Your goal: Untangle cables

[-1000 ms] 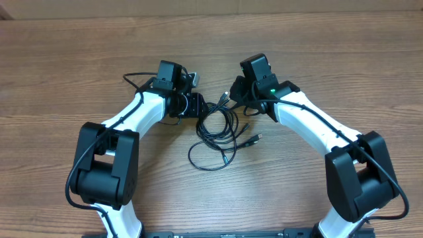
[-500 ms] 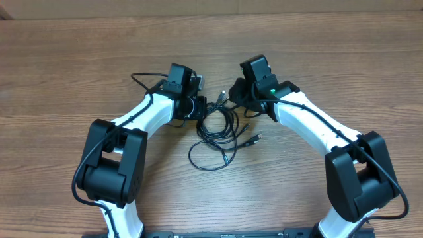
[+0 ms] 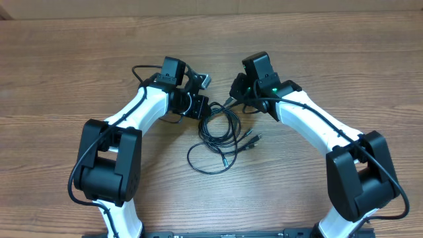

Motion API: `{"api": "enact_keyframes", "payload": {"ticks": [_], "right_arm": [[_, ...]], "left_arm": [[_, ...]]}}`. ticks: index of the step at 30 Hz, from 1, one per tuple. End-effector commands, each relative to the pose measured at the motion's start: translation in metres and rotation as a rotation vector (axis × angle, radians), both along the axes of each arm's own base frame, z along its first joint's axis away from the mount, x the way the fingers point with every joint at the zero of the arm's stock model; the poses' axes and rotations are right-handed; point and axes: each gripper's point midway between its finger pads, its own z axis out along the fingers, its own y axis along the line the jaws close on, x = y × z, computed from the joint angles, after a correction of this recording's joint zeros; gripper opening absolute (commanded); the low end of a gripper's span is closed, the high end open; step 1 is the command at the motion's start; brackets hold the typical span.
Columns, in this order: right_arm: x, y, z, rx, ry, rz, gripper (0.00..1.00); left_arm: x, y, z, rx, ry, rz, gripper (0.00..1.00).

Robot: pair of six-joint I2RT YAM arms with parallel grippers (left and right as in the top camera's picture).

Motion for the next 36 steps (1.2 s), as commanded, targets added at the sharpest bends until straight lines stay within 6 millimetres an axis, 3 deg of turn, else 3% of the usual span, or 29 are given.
{"api": "enact_keyframes", "payload": {"ticks": [1, 4, 8, 13, 22, 25, 31, 36], "right_arm": [[0.006, -0.011, -0.003, -0.033, -0.011, -0.063, 0.13], [0.005, -0.014, -0.013, -0.049, 0.009, -0.072, 0.13], [-0.014, -0.011, -0.026, -0.033, 0.111, -0.067, 0.12], [-0.04, 0.016, -0.029, 0.035, 0.198, 0.039, 0.12], [-0.077, 0.05, -0.034, -0.014, 0.237, 0.143, 0.13], [-0.068, 0.039, -0.036, -0.061, 0.204, 0.108, 0.13], [-0.029, 0.035, -0.003, 0.211, 0.141, 0.209, 0.04], [0.003, 0.013, 0.005, 0.198, 0.038, 0.136, 0.04]], "left_arm": [[0.002, -0.013, 0.011, -0.074, -0.037, -0.074, 0.04], [0.001, -0.015, 0.013, -0.092, -0.035, -0.08, 0.04], [0.001, -0.015, 0.013, -0.092, -0.035, -0.08, 0.04], [0.002, -0.015, 0.013, -0.093, -0.038, -0.08, 0.04], [0.002, -0.015, 0.013, -0.092, -0.038, -0.08, 0.04], [0.002, -0.015, 0.013, -0.092, -0.038, -0.08, 0.04], [0.002, -0.015, 0.013, -0.093, -0.038, -0.08, 0.04], [0.001, -0.017, 0.014, -0.102, -0.038, -0.084, 0.04]]}}
